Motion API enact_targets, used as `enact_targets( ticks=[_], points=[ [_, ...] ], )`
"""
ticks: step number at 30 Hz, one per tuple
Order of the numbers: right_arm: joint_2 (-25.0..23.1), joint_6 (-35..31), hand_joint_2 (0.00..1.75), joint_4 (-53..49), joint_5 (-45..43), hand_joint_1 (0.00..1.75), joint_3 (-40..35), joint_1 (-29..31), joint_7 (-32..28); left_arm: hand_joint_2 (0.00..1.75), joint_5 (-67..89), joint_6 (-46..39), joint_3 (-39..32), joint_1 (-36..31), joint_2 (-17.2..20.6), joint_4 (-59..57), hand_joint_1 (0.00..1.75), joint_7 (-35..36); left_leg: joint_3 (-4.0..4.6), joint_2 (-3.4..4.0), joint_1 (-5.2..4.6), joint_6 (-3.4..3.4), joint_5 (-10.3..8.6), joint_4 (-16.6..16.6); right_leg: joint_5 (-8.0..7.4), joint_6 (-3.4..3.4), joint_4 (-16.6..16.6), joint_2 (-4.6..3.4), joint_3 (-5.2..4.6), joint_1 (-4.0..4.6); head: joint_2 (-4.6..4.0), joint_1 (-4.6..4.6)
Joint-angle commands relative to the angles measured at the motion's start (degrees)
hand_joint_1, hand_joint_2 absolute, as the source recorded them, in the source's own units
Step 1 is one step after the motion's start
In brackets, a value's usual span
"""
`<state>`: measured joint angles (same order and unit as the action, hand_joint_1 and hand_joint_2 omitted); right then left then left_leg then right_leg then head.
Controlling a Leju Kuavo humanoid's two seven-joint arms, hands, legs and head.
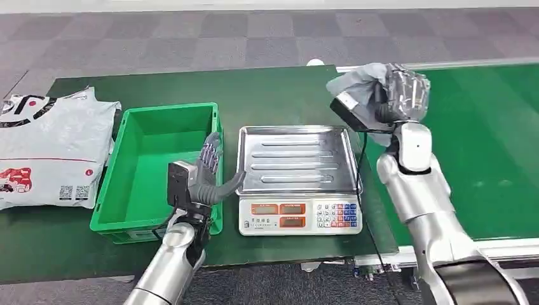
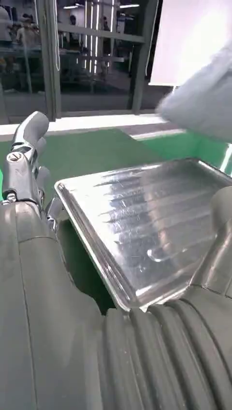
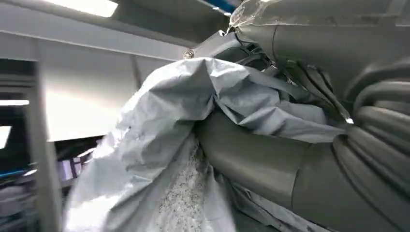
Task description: Moved the parcel from conveyor to table for the left to box.
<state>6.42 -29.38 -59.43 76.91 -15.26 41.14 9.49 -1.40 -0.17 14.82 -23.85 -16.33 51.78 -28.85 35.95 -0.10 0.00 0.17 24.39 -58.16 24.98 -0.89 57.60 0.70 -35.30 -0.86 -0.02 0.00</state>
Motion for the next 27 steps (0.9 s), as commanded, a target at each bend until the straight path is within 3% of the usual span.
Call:
enact_targets(
  ticks=[1, 9, 17, 18, 19, 23, 27],
  points=[
    [-4.2, 0.5, 1.75, 3.5, -0.6, 1.75, -14.3, 4.5, 0.4, 1.75, -0.8, -0.3, 2.8, -3.2, 2.3, -4.3, 0.00, -0.3, -0.20, 0.36, -0.02, 0.03, 0.12, 0.0, 0.01, 0.06, 0.0, -0.40, 0.08, -0.02, 0.02, 0.00],
    [-4.9, 0.4, 1.75, 2.9, -1.3, 1.75, -16.7, 3.6, -0.1, 1.75, -1.3, -0.6, 2.2, -2.9, 2.1, -3.9, 0.00, -0.6, -0.11, 0.10, 0.00, 0.04, 0.07, 0.0, 0.04, 0.06, 0.0, -0.16, 0.06, -0.01, 0.02, 0.00],
    [-8.0, 6.2, 1.75, -3.8, -0.3, 1.75, -29.9, -2.6, 0.2, 1.75, -1.2, -1.7, 1.0, -3.0, 2.7, -3.3, 0.00, -0.5, -0.36, 0.27, 0.04, 0.11, 0.12, 0.2, 0.06, 0.15, -0.1, -0.34, 0.25, 0.04, 0.00, 0.00],
    [-8.5, 6.7, 1.75, -4.1, -0.3, 1.20, -31.0, -3.3, 0.3, 1.75, -1.2, -1.7, 1.0, -3.1, 2.7, -3.4, 0.00, -0.5, -0.23, 0.24, 0.05, 0.09, 0.11, 0.1, 0.05, 0.12, -0.1, -0.29, 0.15, 0.05, 0.00, 0.00],
    [-8.7, 7.5, 1.75, -4.6, -0.2, 0.02, -32.0, -4.4, 0.7, 1.75, -1.1, -1.9, 0.9, -3.1, 2.7, -3.5, 0.00, -0.3, -0.38, 0.31, 0.06, 0.11, 0.14, 0.2, 0.06, 0.15, -0.2, -0.38, 0.26, 0.07, 0.02, 0.00],
    [-7.0, 8.0, 1.75, -8.2, -0.5, 0.00, -32.6, -8.7, 2.2, 1.75, -0.8, -2.3, 1.0, -2.0, 3.0, -2.5, 0.00, -0.1, -0.27, 0.10, 0.14, 0.10, 0.12, 0.1, 0.12, 0.16, -0.1, -0.15, 0.22, 0.13, 0.00, 0.02],
    [-6.6, 8.1, 1.75, -8.4, -0.5, 0.00, -32.2, -8.3, 2.2, 1.75, -0.8, -2.3, 1.0, -1.9, 3.0, -2.4, 0.00, -0.1, -0.22, 0.10, 0.09, 0.07, 0.11, 0.1, 0.14, 0.15, -0.1, -0.14, 0.16, 0.08, 0.02, 0.00]
  ],
)
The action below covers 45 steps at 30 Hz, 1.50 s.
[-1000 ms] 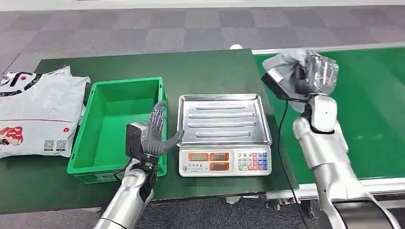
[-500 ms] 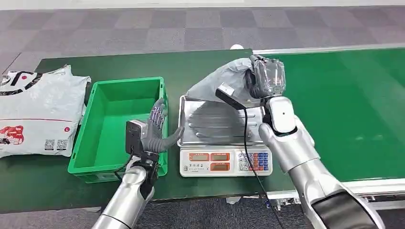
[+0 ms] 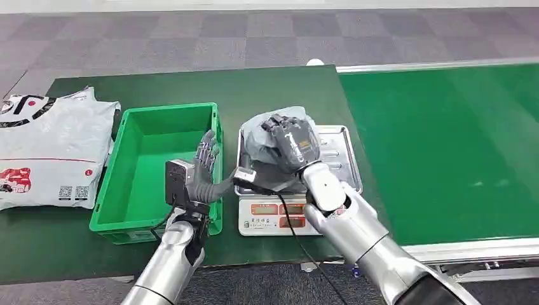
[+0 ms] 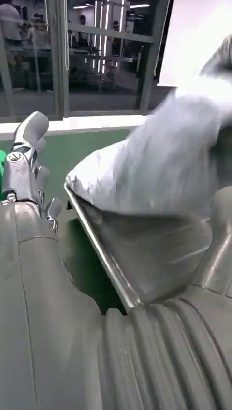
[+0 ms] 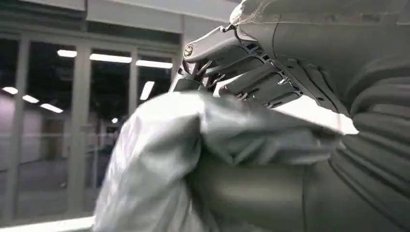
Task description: Moved the parcel from conveyor to table for the left to box.
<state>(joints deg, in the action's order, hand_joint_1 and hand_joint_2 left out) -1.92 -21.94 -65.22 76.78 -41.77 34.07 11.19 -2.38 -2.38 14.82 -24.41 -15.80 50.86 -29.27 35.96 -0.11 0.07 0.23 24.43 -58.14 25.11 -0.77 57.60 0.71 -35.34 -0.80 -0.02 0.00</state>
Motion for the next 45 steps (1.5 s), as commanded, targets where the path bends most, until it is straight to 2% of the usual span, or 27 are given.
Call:
enact_targets(
  ticks=[1, 7, 8, 10, 11, 22, 23, 24, 27, 28, 29, 30, 34, 35, 36, 37, 38, 39, 43, 45],
  points=[
    [1.7, 0.6, 1.75, -2.6, -0.3, 0.00, -5.7, -1.2, 0.5, 1.75, 0.2, -0.1, 1.0, -1.4, 2.5, -1.5, 0.00, 0.3, -0.23, 0.12, 0.02, 0.01, 0.07, 0.1, 0.01, 0.02, -0.1, -0.16, 0.21, 0.02, 0.02, 0.00],
    [2.0, 0.6, 1.75, -4.7, -2.9, 0.00, -3.1, -3.0, -0.2, 1.75, 0.2, -1.0, 0.8, -0.8, 2.9, -0.7, 0.00, 0.5, -0.21, 0.10, 0.00, 0.04, 0.05, 0.1, 0.00, 0.06, -0.1, -0.12, 0.20, 0.02, 0.00, 0.00],
    [2.4, 1.5, 1.75, -5.9, -7.7, 0.00, -1.9, -3.6, -3.0, 1.75, 0.2, -1.1, 1.1, -0.4, 3.3, -0.3, 0.00, 0.5, -0.15, 0.07, -0.01, 0.03, 0.04, 0.1, -0.02, 0.04, -0.1, -0.08, 0.14, 0.00, 0.00, 0.00],
    [2.6, 1.1, 1.75, -7.2, -9.9, 0.00, -1.0, -3.9, -4.3, 1.75, 0.4, -1.4, 1.1, -0.3, 3.3, -0.2, 0.00, 0.5, -0.18, 0.06, 0.00, 0.03, 0.05, 0.1, -0.01, 0.04, -0.1, -0.07, 0.18, 0.01, 0.00, 0.00],
    [3.1, 3.2, 1.75, -8.2, -14.2, 0.00, -0.1, -3.7, -6.1, 1.75, 0.4, -1.3, 1.3, -0.4, 3.2, -0.2, 0.00, 0.4, -0.12, 0.06, -0.03, 0.02, 0.03, 0.0, -0.01, 0.02, -0.1, -0.06, 0.10, -0.02, 0.00, 0.00],
    [3.5, 3.4, 1.75, -8.4, -14.3, 0.00, 0.1, -3.6, -6.1, 1.75, 0.4, -1.4, 1.4, -0.5, 3.2, -0.3, 0.00, 0.5, -0.22, 0.07, 0.01, 0.03, 0.06, 0.0, 0.00, 0.03, -0.1, -0.09, 0.22, 0.02, 0.02, 0.00],
    [4.2, 0.7, 1.75, -8.8, -8.6, 0.00, -0.5, -3.6, -3.9, 1.75, 0.4, -1.3, 1.4, -0.7, 3.1, -0.4, 0.00, 0.4, -0.17, 0.08, -0.02, 0.03, 0.04, 0.0, -0.01, 0.03, -0.1, -0.09, 0.15, -0.01, 0.02, 0.00],
    [4.7, 0.4, 1.75, -9.6, -10.5, 0.00, 0.6, -4.7, -4.7, 1.75, 0.3, -1.5, 1.4, -0.7, 2.9, -0.4, 0.00, 0.4, -0.25, 0.08, 0.00, 0.03, 0.06, 0.1, 0.00, 0.04, -0.1, -0.10, 0.24, 0.01, 0.02, 0.00],
    [7.2, 6.3, 1.75, -14.1, -29.4, 0.00, 5.5, -7.9, -13.5, 1.75, 0.0, -2.1, 1.5, -0.9, 3.4, -0.1, 0.00, 0.2, -0.36, -0.07, 0.05, 0.03, 0.04, 0.2, 0.00, 0.05, -0.3, 0.04, 0.42, 0.06, 0.02, 0.00],
    [8.0, 6.4, 1.75, -15.3, -31.5, 0.00, 6.8, -8.1, -15.3, 1.75, 0.0, -2.0, 1.5, -1.0, 3.5, -0.1, 0.00, 0.2, -0.31, -0.12, 0.04, 0.03, 0.05, 0.1, 0.04, 0.05, -0.2, 0.10, 0.37, 0.05, 0.02, 0.00],
    [8.5, 10.2, 1.75, -16.7, -38.9, 0.00, 9.4, -8.5, -18.1, 1.75, -0.3, -2.2, 1.7, -1.1, 3.7, -0.2, 0.00, 0.2, -0.19, -0.17, 0.03, 0.02, 0.03, 0.1, 0.03, 0.02, -0.2, 0.15, 0.27, 0.04, 0.02, 0.00],
    [8.8, 12.0, 1.75, -17.5, -42.6, 0.00, 11.3, -8.6, -20.2, 1.75, -0.3, -2.1, 1.6, -1.3, 3.8, -0.3, 0.00, 0.2, -0.13, -0.13, 0.00, 0.01, 0.02, 0.0, 0.02, 0.01, -0.1, 0.12, 0.18, 0.01, 0.02, 0.00],
    [7.8, 22.6, 1.75, -17.7, -62.0, 0.00, 20.8, -7.8, -24.6, 1.75, -0.3, -1.9, 1.7, -2.4, 3.7, -0.7, 0.00, 0.1, -0.02, -0.02, -0.04, 0.01, 0.03, 0.0, -0.02, 0.01, 0.0, 0.00, 0.04, -0.02, 0.02, 0.00],
    [8.0, 27.4, 1.75, -16.4, -69.3, 0.00, 23.9, -8.0, -25.4, 1.75, -0.1, -1.9, 2.1, -2.5, 3.7, -0.7, 0.00, 0.3, -0.13, -0.10, -0.03, 0.01, 0.06, 0.0, 0.03, 0.02, -0.1, 0.06, 0.18, -0.01, 0.02, 0.00],
    [6.3, 28.4, 1.75, -10.6, -84.0, 0.00, 32.8, -9.8, -18.1, 1.75, 1.8, -5.7, 2.4, -2.6, 4.0, -0.2, 0.00, -1.0, -0.12, -0.14, -0.04, 0.01, 0.03, 0.0, 0.02, 0.02, -0.1, 0.10, 0.18, -0.02, 0.00, 0.00],
    [8.5, 32.0, 1.75, -1.9, -90.7, 0.00, 35.0, -8.9, -23.6, 1.75, 2.4, -6.6, 2.6, -2.5, 4.5, 0.6, 0.00, -1.1, -0.10, -0.15, -0.02, 0.02, -0.01, 0.0, -0.01, 0.02, -0.1, 0.14, 0.16, 0.00, 0.02, 0.00],
    [9.8, 35.2, 1.75, 6.7, -90.6, 0.00, 35.7, -7.2, -30.1, 1.75, 2.4, -6.6, 2.6, -2.2, 4.9, 1.6, 0.00, -0.8, -0.18, -0.26, 0.02, 0.00, -0.02, 0.0, -0.01, 0.00, -0.2, 0.24, 0.30, 0.03, 0.00, 0.00],
    [9.8, 36.0, 1.75, 9.1, -90.0, 0.00, 36.2, -6.6, -31.9, 1.75, 2.4, -6.5, 2.6, -2.1, 5.0, 1.9, 0.00, -0.6, -0.31, -0.34, 0.05, 0.00, -0.05, 0.1, -0.04, 0.00, -0.3, 0.31, 0.47, 0.07, 0.00, 0.00],
    [8.5, 35.4, 1.75, 7.3, -88.9, 0.00, 36.3, -6.9, -31.3, 1.75, 2.5, -6.4, 2.5, -2.1, 4.9, 1.8, 0.00, -0.5, -0.19, -0.25, -0.03, -0.05, 0.00, 0.0, -0.04, -0.02, -0.2, 0.23, 0.36, -0.01, 0.00, -0.04],
    [8.1, 33.5, 1.75, 7.1, -88.7, 0.00, 36.7, -6.8, -28.3, 1.75, 3.7, -7.9, 2.8, -2.3, 4.9, 1.8, 0.00, -0.8, -0.28, -0.08, -0.04, -0.03, 0.05, 0.1, -0.05, 0.01, -0.2, 0.05, 0.40, -0.02, 0.02, 0.00]
  ],
)
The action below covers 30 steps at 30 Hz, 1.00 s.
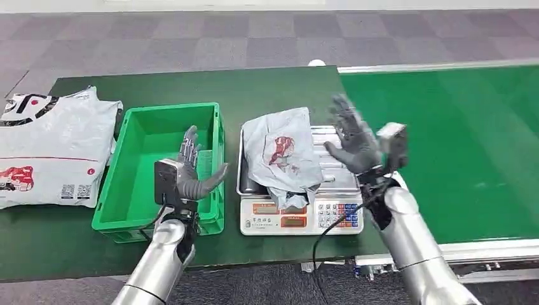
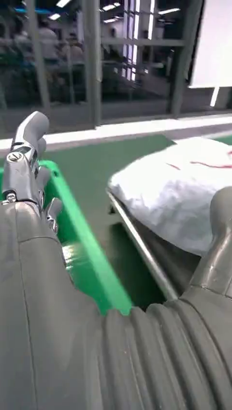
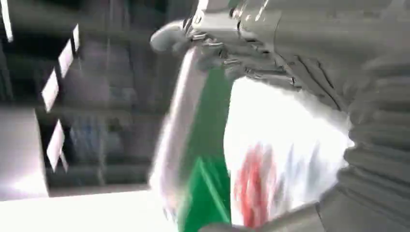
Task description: Moved the parcel from conveyor to table for the left to box.
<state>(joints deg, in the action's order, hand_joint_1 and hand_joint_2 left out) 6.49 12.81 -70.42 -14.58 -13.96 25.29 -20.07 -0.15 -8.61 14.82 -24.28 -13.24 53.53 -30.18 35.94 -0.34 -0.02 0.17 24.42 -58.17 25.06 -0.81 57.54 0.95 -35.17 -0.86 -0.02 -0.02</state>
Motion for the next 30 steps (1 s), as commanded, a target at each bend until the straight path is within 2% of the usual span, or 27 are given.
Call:
enact_targets(
  ticks=[1, 3, 9, 13, 19, 22, 26, 30],
  points=[
    [-0.5, -1.3, 1.75, 14.2, 2.0, 0.00, 9.6, 2.6, 3.7, 1.75, 1.4, -1.4, 2.6, -2.7, 2.3, -0.5, 0.00, 0.1, -0.20, 0.22, 0.04, 0.04, 0.07, 0.0, -0.03, 0.03, -0.1, -0.27, 0.14, 0.05, 0.02, 0.00],
    [-0.6, -1.6, 1.75, 21.0, 1.2, 0.00, 11.1, 5.2, 3.3, 1.75, 3.9, -3.9, 2.8, -3.8, 2.4, 0.1, 0.00, 0.4, -0.24, 0.31, 0.03, 0.09, 0.07, 0.1, -0.03, 0.05, -0.1, -0.38, 0.08, 0.03, 0.02, 0.02],
    [-0.3, -9.3, 1.75, 38.1, 6.7, 0.00, 13.6, 14.1, 0.4, 1.75, 7.8, -6.2, 3.3, -9.3, 1.6, -1.2, 0.00, 3.0, -0.14, 0.32, 0.08, 0.04, 0.04, 0.0, -0.07, 0.01, 0.0, -0.36, 0.01, 0.09, 0.02, 0.02],
    [-0.3, -12.5, 1.75, 43.3, 9.3, 0.00, 14.3, 17.7, -0.3, 1.75, 11.9, -4.9, 7.3, -14.1, 1.5, -7.3, 0.00, 5.5, -0.09, 0.31, 0.05, 0.04, 0.02, -0.1, -0.08, 0.01, 0.0, -0.38, -0.06, 0.05, 0.02, 0.02],
    [-1.7, -12.7, 1.75, 44.9, 12.8, 0.00, 13.0, 21.4, -0.2, 1.75, 25.1, 3.2, 16.8, -23.7, -0.4, -25.0, 0.00, 11.5, -0.10, 0.27, -0.03, 0.01, -0.02, -0.1, -0.11, -0.01, 0.0, -0.32, -0.05, -0.03, 0.02, 0.02],
    [-2.1, -11.9, 1.75, 44.7, 13.6, 0.00, 12.3, 21.6, -0.2, 1.75, 31.4, 8.0, 22.3, -26.0, -1.0, -27.7, 0.00, 10.6, -0.13, 0.33, 0.00, 0.02, 0.00, 0.0, -0.13, -0.02, 0.0, -0.39, -0.02, 0.00, 0.02, 0.02],
    [-2.4, -10.3, 1.75, 45.4, 13.9, 0.00, 11.7, 22.6, -0.8, 1.75, 41.1, 21.5, 33.6, -29.7, -3.2, -32.9, 0.00, 13.0, -0.35, 0.34, 0.04, 0.06, 0.04, 0.1, -0.10, 0.04, -0.1, -0.44, 0.20, 0.04, 0.02, 0.02],
    [-2.5, -10.0, 1.75, 44.1, 14.0, 0.00, 11.6, 21.5, -1.8, 1.75, 44.9, 28.7, 38.6, -32.2, -5.3, -35.6, 0.00, 13.6, -0.12, 0.27, 0.03, 0.01, 0.01, 0.0, -0.11, -0.03, 0.0, -0.33, -0.01, 0.03, 0.00, 0.02]
  ],
)
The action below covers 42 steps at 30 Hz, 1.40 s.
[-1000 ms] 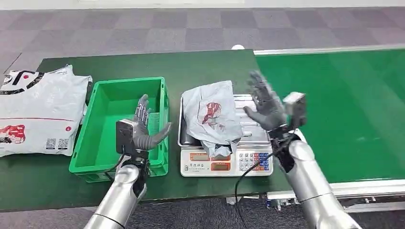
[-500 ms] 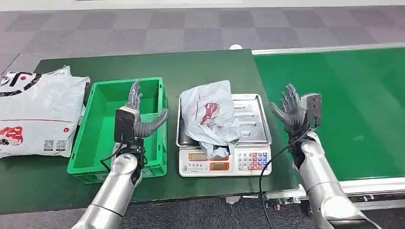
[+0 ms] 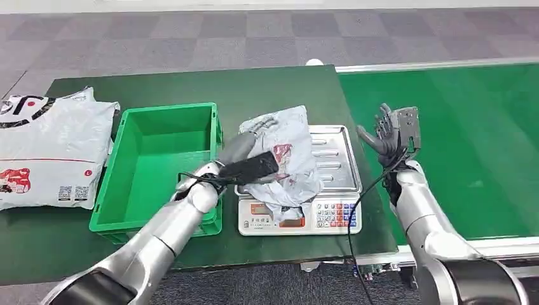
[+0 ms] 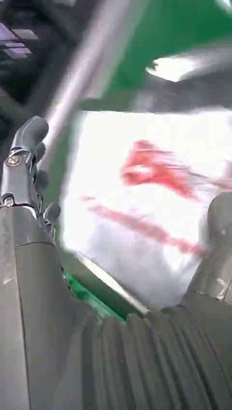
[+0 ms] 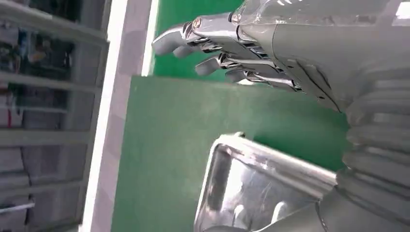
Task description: Moved the parcel from conveyor to table for the left to box.
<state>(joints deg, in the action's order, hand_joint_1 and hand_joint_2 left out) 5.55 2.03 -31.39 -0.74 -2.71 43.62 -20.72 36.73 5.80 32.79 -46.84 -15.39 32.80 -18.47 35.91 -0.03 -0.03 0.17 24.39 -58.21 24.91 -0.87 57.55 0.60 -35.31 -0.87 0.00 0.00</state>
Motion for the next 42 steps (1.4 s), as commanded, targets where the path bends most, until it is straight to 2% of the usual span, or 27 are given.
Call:
enact_targets(
  ticks=[1, 6, 11, 14, 15, 19, 22, 25, 33, 40, 42],
  points=[
    [-1.5, 0.8, 1.75, 5.0, 0.2, 0.00, 0.4, 3.0, -1.2, 1.75, 8.0, 14.3, 20.6, -9.7, -3.3, -14.9, 0.00, 2.0, -0.20, -0.04, 0.05, 0.02, 0.07, 0.0, 0.05, 0.04, -0.1, -0.01, 0.24, 0.05, -0.02, 0.00],
    [-1.5, 0.6, 1.75, 4.2, 0.2, 0.00, 0.4, 2.6, -1.3, 1.75, 7.9, 14.4, 20.6, -9.6, -3.0, -14.6, 0.00, 2.0, -0.23, 0.10, 0.04, 0.03, 0.07, 0.1, 0.01, 0.05, -0.1, -0.15, 0.24, 0.04, -0.02, 0.00],
    [-2.3, 0.6, 1.75, 0.2, 0.8, 0.00, 0.5, 0.2, -1.7, 1.75, 10.0, 20.9, 24.5, -10.2, -4.6, -15.5, 0.00, 1.9, -0.12, 0.01, 0.02, 0.02, 0.04, 0.0, 0.02, 0.04, -0.1, -0.04, 0.15, 0.02, 0.00, 0.00],
    [-2.6, 1.4, 1.75, -2.1, 1.2, 0.00, 0.0, -1.0, -1.3, 1.75, 8.5, 28.0, 28.2, -9.1, -4.6, -14.7, 0.00, -1.9, -0.21, 0.01, 0.00, 0.02, 0.04, 0.1, 0.02, 0.03, -0.1, -0.04, 0.25, 0.00, -0.02, 0.00],
    [-2.5, 1.4, 1.75, -2.6, 1.2, 0.00, -0.1, -1.3, -1.2, 1.75, 8.1, 28.5, 28.6, -8.8, -4.6, -14.8, 1.75, -2.5, -0.37, 0.08, 0.04, 0.03, 0.06, 0.2, -0.01, 0.06, -0.3, -0.12, 0.40, 0.04, 0.00, 0.00],
    [-1.7, 1.5, 1.75, -6.3, 0.9, 0.00, 0.2, -3.6, -1.3, 1.75, 7.2, 25.6, 29.8, -7.9, -4.6, -14.0, 1.75, -2.5, -0.44, 0.00, 0.01, 0.03, 0.03, 0.3, 0.01, 0.06, -0.3, -0.04, 0.49, 0.01, 0.00, 0.00],
    [-1.7, 1.8, 1.75, -8.7, 0.8, 0.00, 0.1, -5.3, -1.3, 1.75, 5.5, 20.2, 27.9, -8.7, -4.5, -13.9, 1.75, -3.7, -0.44, -0.09, 0.01, 0.03, 0.04, 0.2, 0.05, 0.02, -0.2, 0.03, 0.51, 0.01, -0.02, 0.00],
    [-2.0, 2.3, 1.75, -9.2, 0.7, 0.00, -0.2, -5.3, -1.0, 1.75, 4.7, 18.6, 26.9, -9.6, -4.1, -13.2, 1.75, -5.1, -0.43, -0.04, 0.03, 0.04, 0.04, 0.2, 0.02, 0.02, -0.2, -0.03, 0.51, 0.02, 0.00, 0.00],
    [-1.6, 2.5, 1.75, -13.3, 0.8, 0.00, 0.6, -9.4, -1.1, 1.75, 6.6, 5.5, 26.0, -11.4, -3.2, -2.3, 1.75, -4.4, -0.31, -0.19, 0.05, 0.03, 0.06, 0.1, 0.09, 0.02, -0.1, 0.11, 0.42, 0.05, 0.00, 0.00],
    [-1.6, 2.5, 1.75, -13.5, 0.8, 0.00, 0.7, -9.5, -1.1, 1.75, 6.5, 5.9, 25.9, -11.2, -3.0, -1.6, 1.75, -3.9, -0.27, -0.06, 0.02, 0.04, 0.10, 0.1, 0.08, 0.02, -0.1, -0.01, 0.34, 0.02, 0.00, 0.00],
    [-1.7, 2.5, 1.75, -15.6, 1.2, 0.00, 1.4, -11.6, -1.3, 1.75, 12.7, -2.0, 28.1, -11.4, -1.8, 2.9, 1.75, -0.8, -0.27, -0.07, 0.03, 0.05, 0.09, 0.1, 0.08, 0.03, -0.1, -0.01, 0.32, 0.02, -0.02, 0.00]
  ],
)
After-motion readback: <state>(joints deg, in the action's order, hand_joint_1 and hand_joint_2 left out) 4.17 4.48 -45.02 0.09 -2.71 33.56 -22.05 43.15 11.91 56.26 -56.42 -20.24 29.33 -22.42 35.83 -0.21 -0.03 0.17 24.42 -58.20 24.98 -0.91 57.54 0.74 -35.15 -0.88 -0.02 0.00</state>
